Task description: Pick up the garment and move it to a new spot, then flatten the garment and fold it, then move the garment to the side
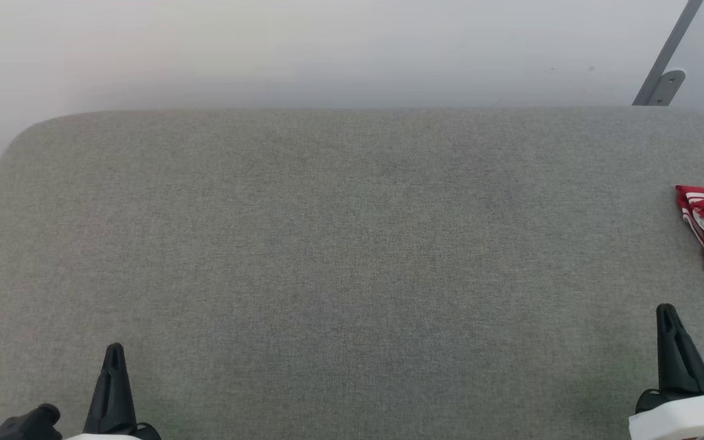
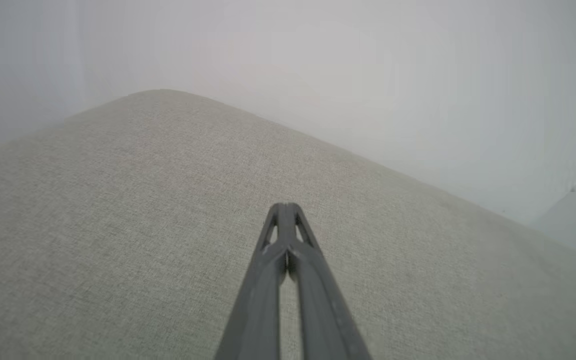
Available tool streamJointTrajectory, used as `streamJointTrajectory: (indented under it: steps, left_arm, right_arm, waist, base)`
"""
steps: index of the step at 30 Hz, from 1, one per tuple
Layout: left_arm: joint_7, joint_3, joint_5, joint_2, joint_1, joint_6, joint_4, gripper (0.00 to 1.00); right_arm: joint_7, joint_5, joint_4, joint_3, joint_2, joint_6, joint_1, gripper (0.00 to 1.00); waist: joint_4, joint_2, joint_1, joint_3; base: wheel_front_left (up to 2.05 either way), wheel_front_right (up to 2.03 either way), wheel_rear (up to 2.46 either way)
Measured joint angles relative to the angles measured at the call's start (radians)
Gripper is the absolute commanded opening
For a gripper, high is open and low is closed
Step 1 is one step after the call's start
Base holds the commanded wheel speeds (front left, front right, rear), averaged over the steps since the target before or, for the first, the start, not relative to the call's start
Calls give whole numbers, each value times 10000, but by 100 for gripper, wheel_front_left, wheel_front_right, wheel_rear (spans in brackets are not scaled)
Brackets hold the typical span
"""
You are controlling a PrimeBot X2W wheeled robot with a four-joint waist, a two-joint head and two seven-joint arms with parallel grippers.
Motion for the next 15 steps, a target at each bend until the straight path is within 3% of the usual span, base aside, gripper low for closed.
streamJointTrajectory:
  steps: [15]
  left_arm:
    - [644,-67,-2222,-6,-337,0,180,0]
  right_arm:
    - [627,2313,123,63,188,0,-262,0]
  waist:
    - [-45,0,0,-71]
  base:
    - [0,0,0]
